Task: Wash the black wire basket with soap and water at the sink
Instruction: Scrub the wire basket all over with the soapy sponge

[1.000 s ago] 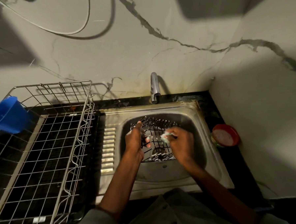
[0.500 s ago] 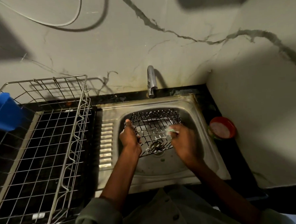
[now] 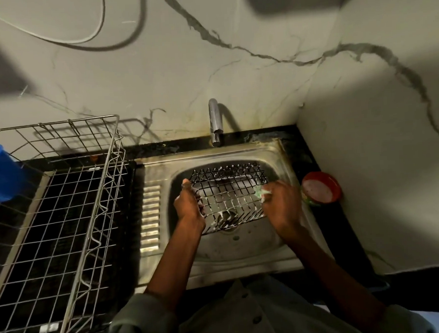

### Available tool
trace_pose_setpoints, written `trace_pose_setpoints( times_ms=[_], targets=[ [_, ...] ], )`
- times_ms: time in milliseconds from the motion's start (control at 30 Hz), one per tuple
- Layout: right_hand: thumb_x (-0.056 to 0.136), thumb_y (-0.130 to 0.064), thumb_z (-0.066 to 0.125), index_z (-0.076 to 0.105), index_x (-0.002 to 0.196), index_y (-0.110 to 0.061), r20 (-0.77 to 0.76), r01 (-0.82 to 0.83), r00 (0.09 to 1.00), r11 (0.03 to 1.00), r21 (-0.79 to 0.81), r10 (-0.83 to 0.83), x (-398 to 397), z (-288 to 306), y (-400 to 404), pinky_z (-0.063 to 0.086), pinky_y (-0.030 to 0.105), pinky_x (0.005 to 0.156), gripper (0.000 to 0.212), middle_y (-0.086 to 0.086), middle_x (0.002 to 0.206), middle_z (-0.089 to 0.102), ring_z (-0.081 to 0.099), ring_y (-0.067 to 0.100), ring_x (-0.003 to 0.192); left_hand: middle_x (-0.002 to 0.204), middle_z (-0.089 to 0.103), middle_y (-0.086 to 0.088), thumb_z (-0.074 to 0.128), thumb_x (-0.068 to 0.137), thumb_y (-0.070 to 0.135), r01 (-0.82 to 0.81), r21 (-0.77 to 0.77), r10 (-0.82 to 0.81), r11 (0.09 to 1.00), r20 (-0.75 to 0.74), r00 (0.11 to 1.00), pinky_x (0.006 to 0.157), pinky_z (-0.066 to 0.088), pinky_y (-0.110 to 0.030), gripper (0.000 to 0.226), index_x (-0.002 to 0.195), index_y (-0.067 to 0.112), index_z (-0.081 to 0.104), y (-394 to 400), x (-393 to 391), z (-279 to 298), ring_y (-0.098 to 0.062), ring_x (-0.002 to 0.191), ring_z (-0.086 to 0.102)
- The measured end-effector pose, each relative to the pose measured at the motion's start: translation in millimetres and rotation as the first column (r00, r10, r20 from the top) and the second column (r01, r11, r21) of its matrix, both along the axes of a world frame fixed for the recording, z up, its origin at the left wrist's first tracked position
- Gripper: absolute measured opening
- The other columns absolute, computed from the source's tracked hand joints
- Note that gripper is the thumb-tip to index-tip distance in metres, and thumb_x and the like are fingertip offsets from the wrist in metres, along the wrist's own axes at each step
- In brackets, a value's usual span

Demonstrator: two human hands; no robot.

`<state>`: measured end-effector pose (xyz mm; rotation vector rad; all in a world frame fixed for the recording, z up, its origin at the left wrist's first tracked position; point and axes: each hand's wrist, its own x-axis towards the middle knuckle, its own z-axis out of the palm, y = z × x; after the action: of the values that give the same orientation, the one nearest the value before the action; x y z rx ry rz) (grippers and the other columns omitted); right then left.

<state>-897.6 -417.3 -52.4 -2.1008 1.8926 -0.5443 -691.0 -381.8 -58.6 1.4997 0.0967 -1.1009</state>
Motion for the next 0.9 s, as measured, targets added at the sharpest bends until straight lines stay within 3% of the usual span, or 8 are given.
trace_pose_setpoints(
  times_ms=[200,267,367,500,600,700,800,900],
  targets=[
    [0.084,-0.008,0.063,0.072,0.101,-0.020,0.149,-0.510,0.836,0.848,-0.143,0.528,54.6,13.1,45.3,0.047,0.029,0.080,0.023,-0.005,0.102,0.065,0.057,0.017,0.095,0.049,0.047,0.011,0.054,0.105,0.046,0.000,-0.006,0.000,1.000,-0.026,1.000,0.044,0.026,-0.024,0.041,0.070,0.025,0.052,-5.3,2.8,-10.3,-0.009,0.048,0.034],
    [0.082,-0.004,0.068,0.072,0.103,-0.021,0.114,-0.440,0.883,0.887,-0.139,0.455,34.7,6.0,29.1,0.048,0.030,0.080,0.027,-0.005,0.104,0.065,0.055,0.015,0.095,0.049,0.048,0.011,0.053,0.105,0.047,0.031,-0.015,-0.032,0.999,-0.020,0.999,0.046,0.024,-0.025,0.041,0.071,0.025,0.052,-3.8,5.4,-12.5,-0.009,0.049,0.033],
    [0.080,-0.002,0.069,0.075,0.097,-0.019,0.106,-0.050,0.993,0.999,-0.014,0.051,-8.6,-4.2,-4.2,0.050,0.030,0.078,0.025,0.001,0.104,0.070,0.063,0.021,0.097,0.049,0.049,0.011,0.053,0.105,0.050,0.043,-0.004,-0.043,0.999,-0.013,0.999,0.048,0.023,-0.026,0.041,0.073,0.025,0.054,-0.5,8.0,-15.6,-0.008,0.049,0.032],
    [0.080,-0.001,0.068,0.077,0.093,-0.013,0.159,0.194,0.964,0.973,0.121,-0.212,-26.4,-6.2,-21.4,0.040,0.022,0.069,0.020,0.009,0.095,0.077,0.070,0.027,0.089,0.055,0.050,0.010,0.054,0.104,0.050,0.043,0.004,-0.043,0.999,-0.017,0.999,0.053,0.025,-0.030,0.037,0.078,0.025,0.056,-0.1,13.1,-27.1,-0.010,0.052,0.034],
    [0.082,-0.005,0.065,0.077,0.096,-0.016,0.139,0.124,0.982,0.992,0.033,-0.128,-2.3,0.3,-10.2,0.042,0.021,0.070,0.022,0.005,0.101,0.075,0.069,0.023,0.090,0.054,0.048,0.010,0.052,0.105,0.049,0.026,-0.015,-0.027,1.000,-0.017,1.000,0.052,0.024,-0.029,0.039,0.075,0.025,0.054,-1.8,10.0,-22.9,-0.009,0.051,0.033],
    [0.088,-0.012,0.066,0.073,0.107,-0.020,0.160,-0.133,0.978,0.991,-0.025,0.135,43.3,8.0,8.2,0.053,0.028,0.083,0.022,-0.002,0.111,0.067,0.062,0.016,0.099,0.046,0.047,0.011,0.049,0.106,0.052,0.038,-0.040,-0.038,0.998,0.021,0.999,0.049,0.022,-0.027,0.048,0.067,0.024,0.050,-7.3,1.8,-13.7,-0.009,0.045,0.034],
    [0.091,-0.015,0.064,0.072,0.106,-0.021,0.154,-0.338,0.922,0.932,-0.130,0.355,62.9,12.8,13.6,0.053,0.026,0.079,0.018,-0.003,0.108,0.064,0.059,0.013,0.095,0.048,0.046,0.009,0.050,0.105,0.054,0.072,-0.060,-0.068,0.996,0.079,0.995,0.039,0.019,-0.017,0.052,0.063,0.023,0.049,-9.7,-0.5,-9.2,-0.007,0.035,0.034],
    [0.088,-0.014,0.069,0.073,0.108,-0.020,0.184,-0.084,0.979,0.995,-0.052,0.092,35.6,8.7,-19.3,0.051,0.018,0.069,0.021,-0.001,0.110,0.067,0.061,0.012,0.094,0.054,0.053,0.008,0.053,0.104,0.054,0.069,-0.067,-0.064,0.995,0.069,0.996,0.037,0.020,-0.014,0.045,0.073,0.022,0.060,-5.6,8.4,-10.8,-0.007,0.038,0.037]
  ],
)
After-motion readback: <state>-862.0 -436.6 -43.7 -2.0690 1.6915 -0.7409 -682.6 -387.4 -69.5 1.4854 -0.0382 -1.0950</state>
